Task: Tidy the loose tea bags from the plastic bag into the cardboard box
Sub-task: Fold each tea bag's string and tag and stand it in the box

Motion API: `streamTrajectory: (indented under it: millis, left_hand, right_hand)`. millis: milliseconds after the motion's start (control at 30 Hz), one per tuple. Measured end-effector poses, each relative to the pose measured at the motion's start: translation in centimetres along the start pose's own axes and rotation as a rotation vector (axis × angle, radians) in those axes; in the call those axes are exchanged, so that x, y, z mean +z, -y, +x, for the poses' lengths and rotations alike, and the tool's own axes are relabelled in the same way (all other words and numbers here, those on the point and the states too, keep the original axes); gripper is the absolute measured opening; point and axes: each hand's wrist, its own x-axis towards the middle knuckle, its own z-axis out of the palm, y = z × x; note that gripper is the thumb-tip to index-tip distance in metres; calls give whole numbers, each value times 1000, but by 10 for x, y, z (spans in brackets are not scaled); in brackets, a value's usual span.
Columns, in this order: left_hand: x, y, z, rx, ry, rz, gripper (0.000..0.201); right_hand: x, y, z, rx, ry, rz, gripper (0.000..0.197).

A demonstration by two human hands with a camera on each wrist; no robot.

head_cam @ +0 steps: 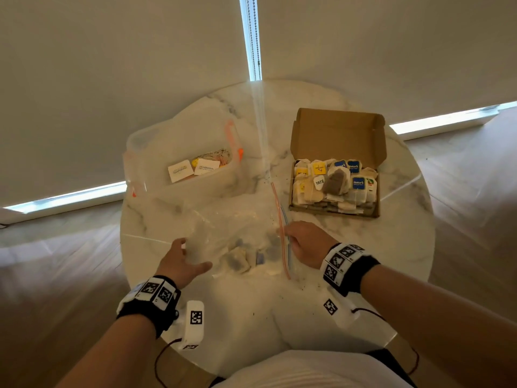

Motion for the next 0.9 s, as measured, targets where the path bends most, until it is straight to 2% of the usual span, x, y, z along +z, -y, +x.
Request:
streamTrajectory:
  millis: [67,167,233,300,367,467,567,767,833,900]
  left_hand:
    - [2,5,5,23,-25,-37,64]
    - [-3,-2,0,121,-124,62,16]
    - [-7,-13,-13,262,-184,98,4]
    - [-12,-29,-30,434,-225,90,7]
    - [-14,-43,-45,577,-187,97,8]
    - [-14,-55,-56,687,-210,133,12]
    - [-15,-61,-59,702,-239,114,18]
    - [-14,-63,-57,727,-308,66,10]
    - [-10,-58,-50,669,-313,71,9]
    - [-6,-51,-41,579,-276,69,11]
  right_hand:
    - [3,0,1,28,-94,176,27]
    - [6,-4,1,82,-205,331,18]
    - [7,-6,1,126,-213,371,15]
    - [5,-8,0,174,-210,476,17]
    - [3,-10,-2,210,-203,564,19]
    - [1,-10,-4,229,-199,594,20]
    - [1,-11,-5,242,-203,608,19]
    - [-2,-11,-8,221,-221,669,21]
    - [-3,-9,-10,170,-174,696,20]
    - [-1,-10,-10,68,-140,571,28]
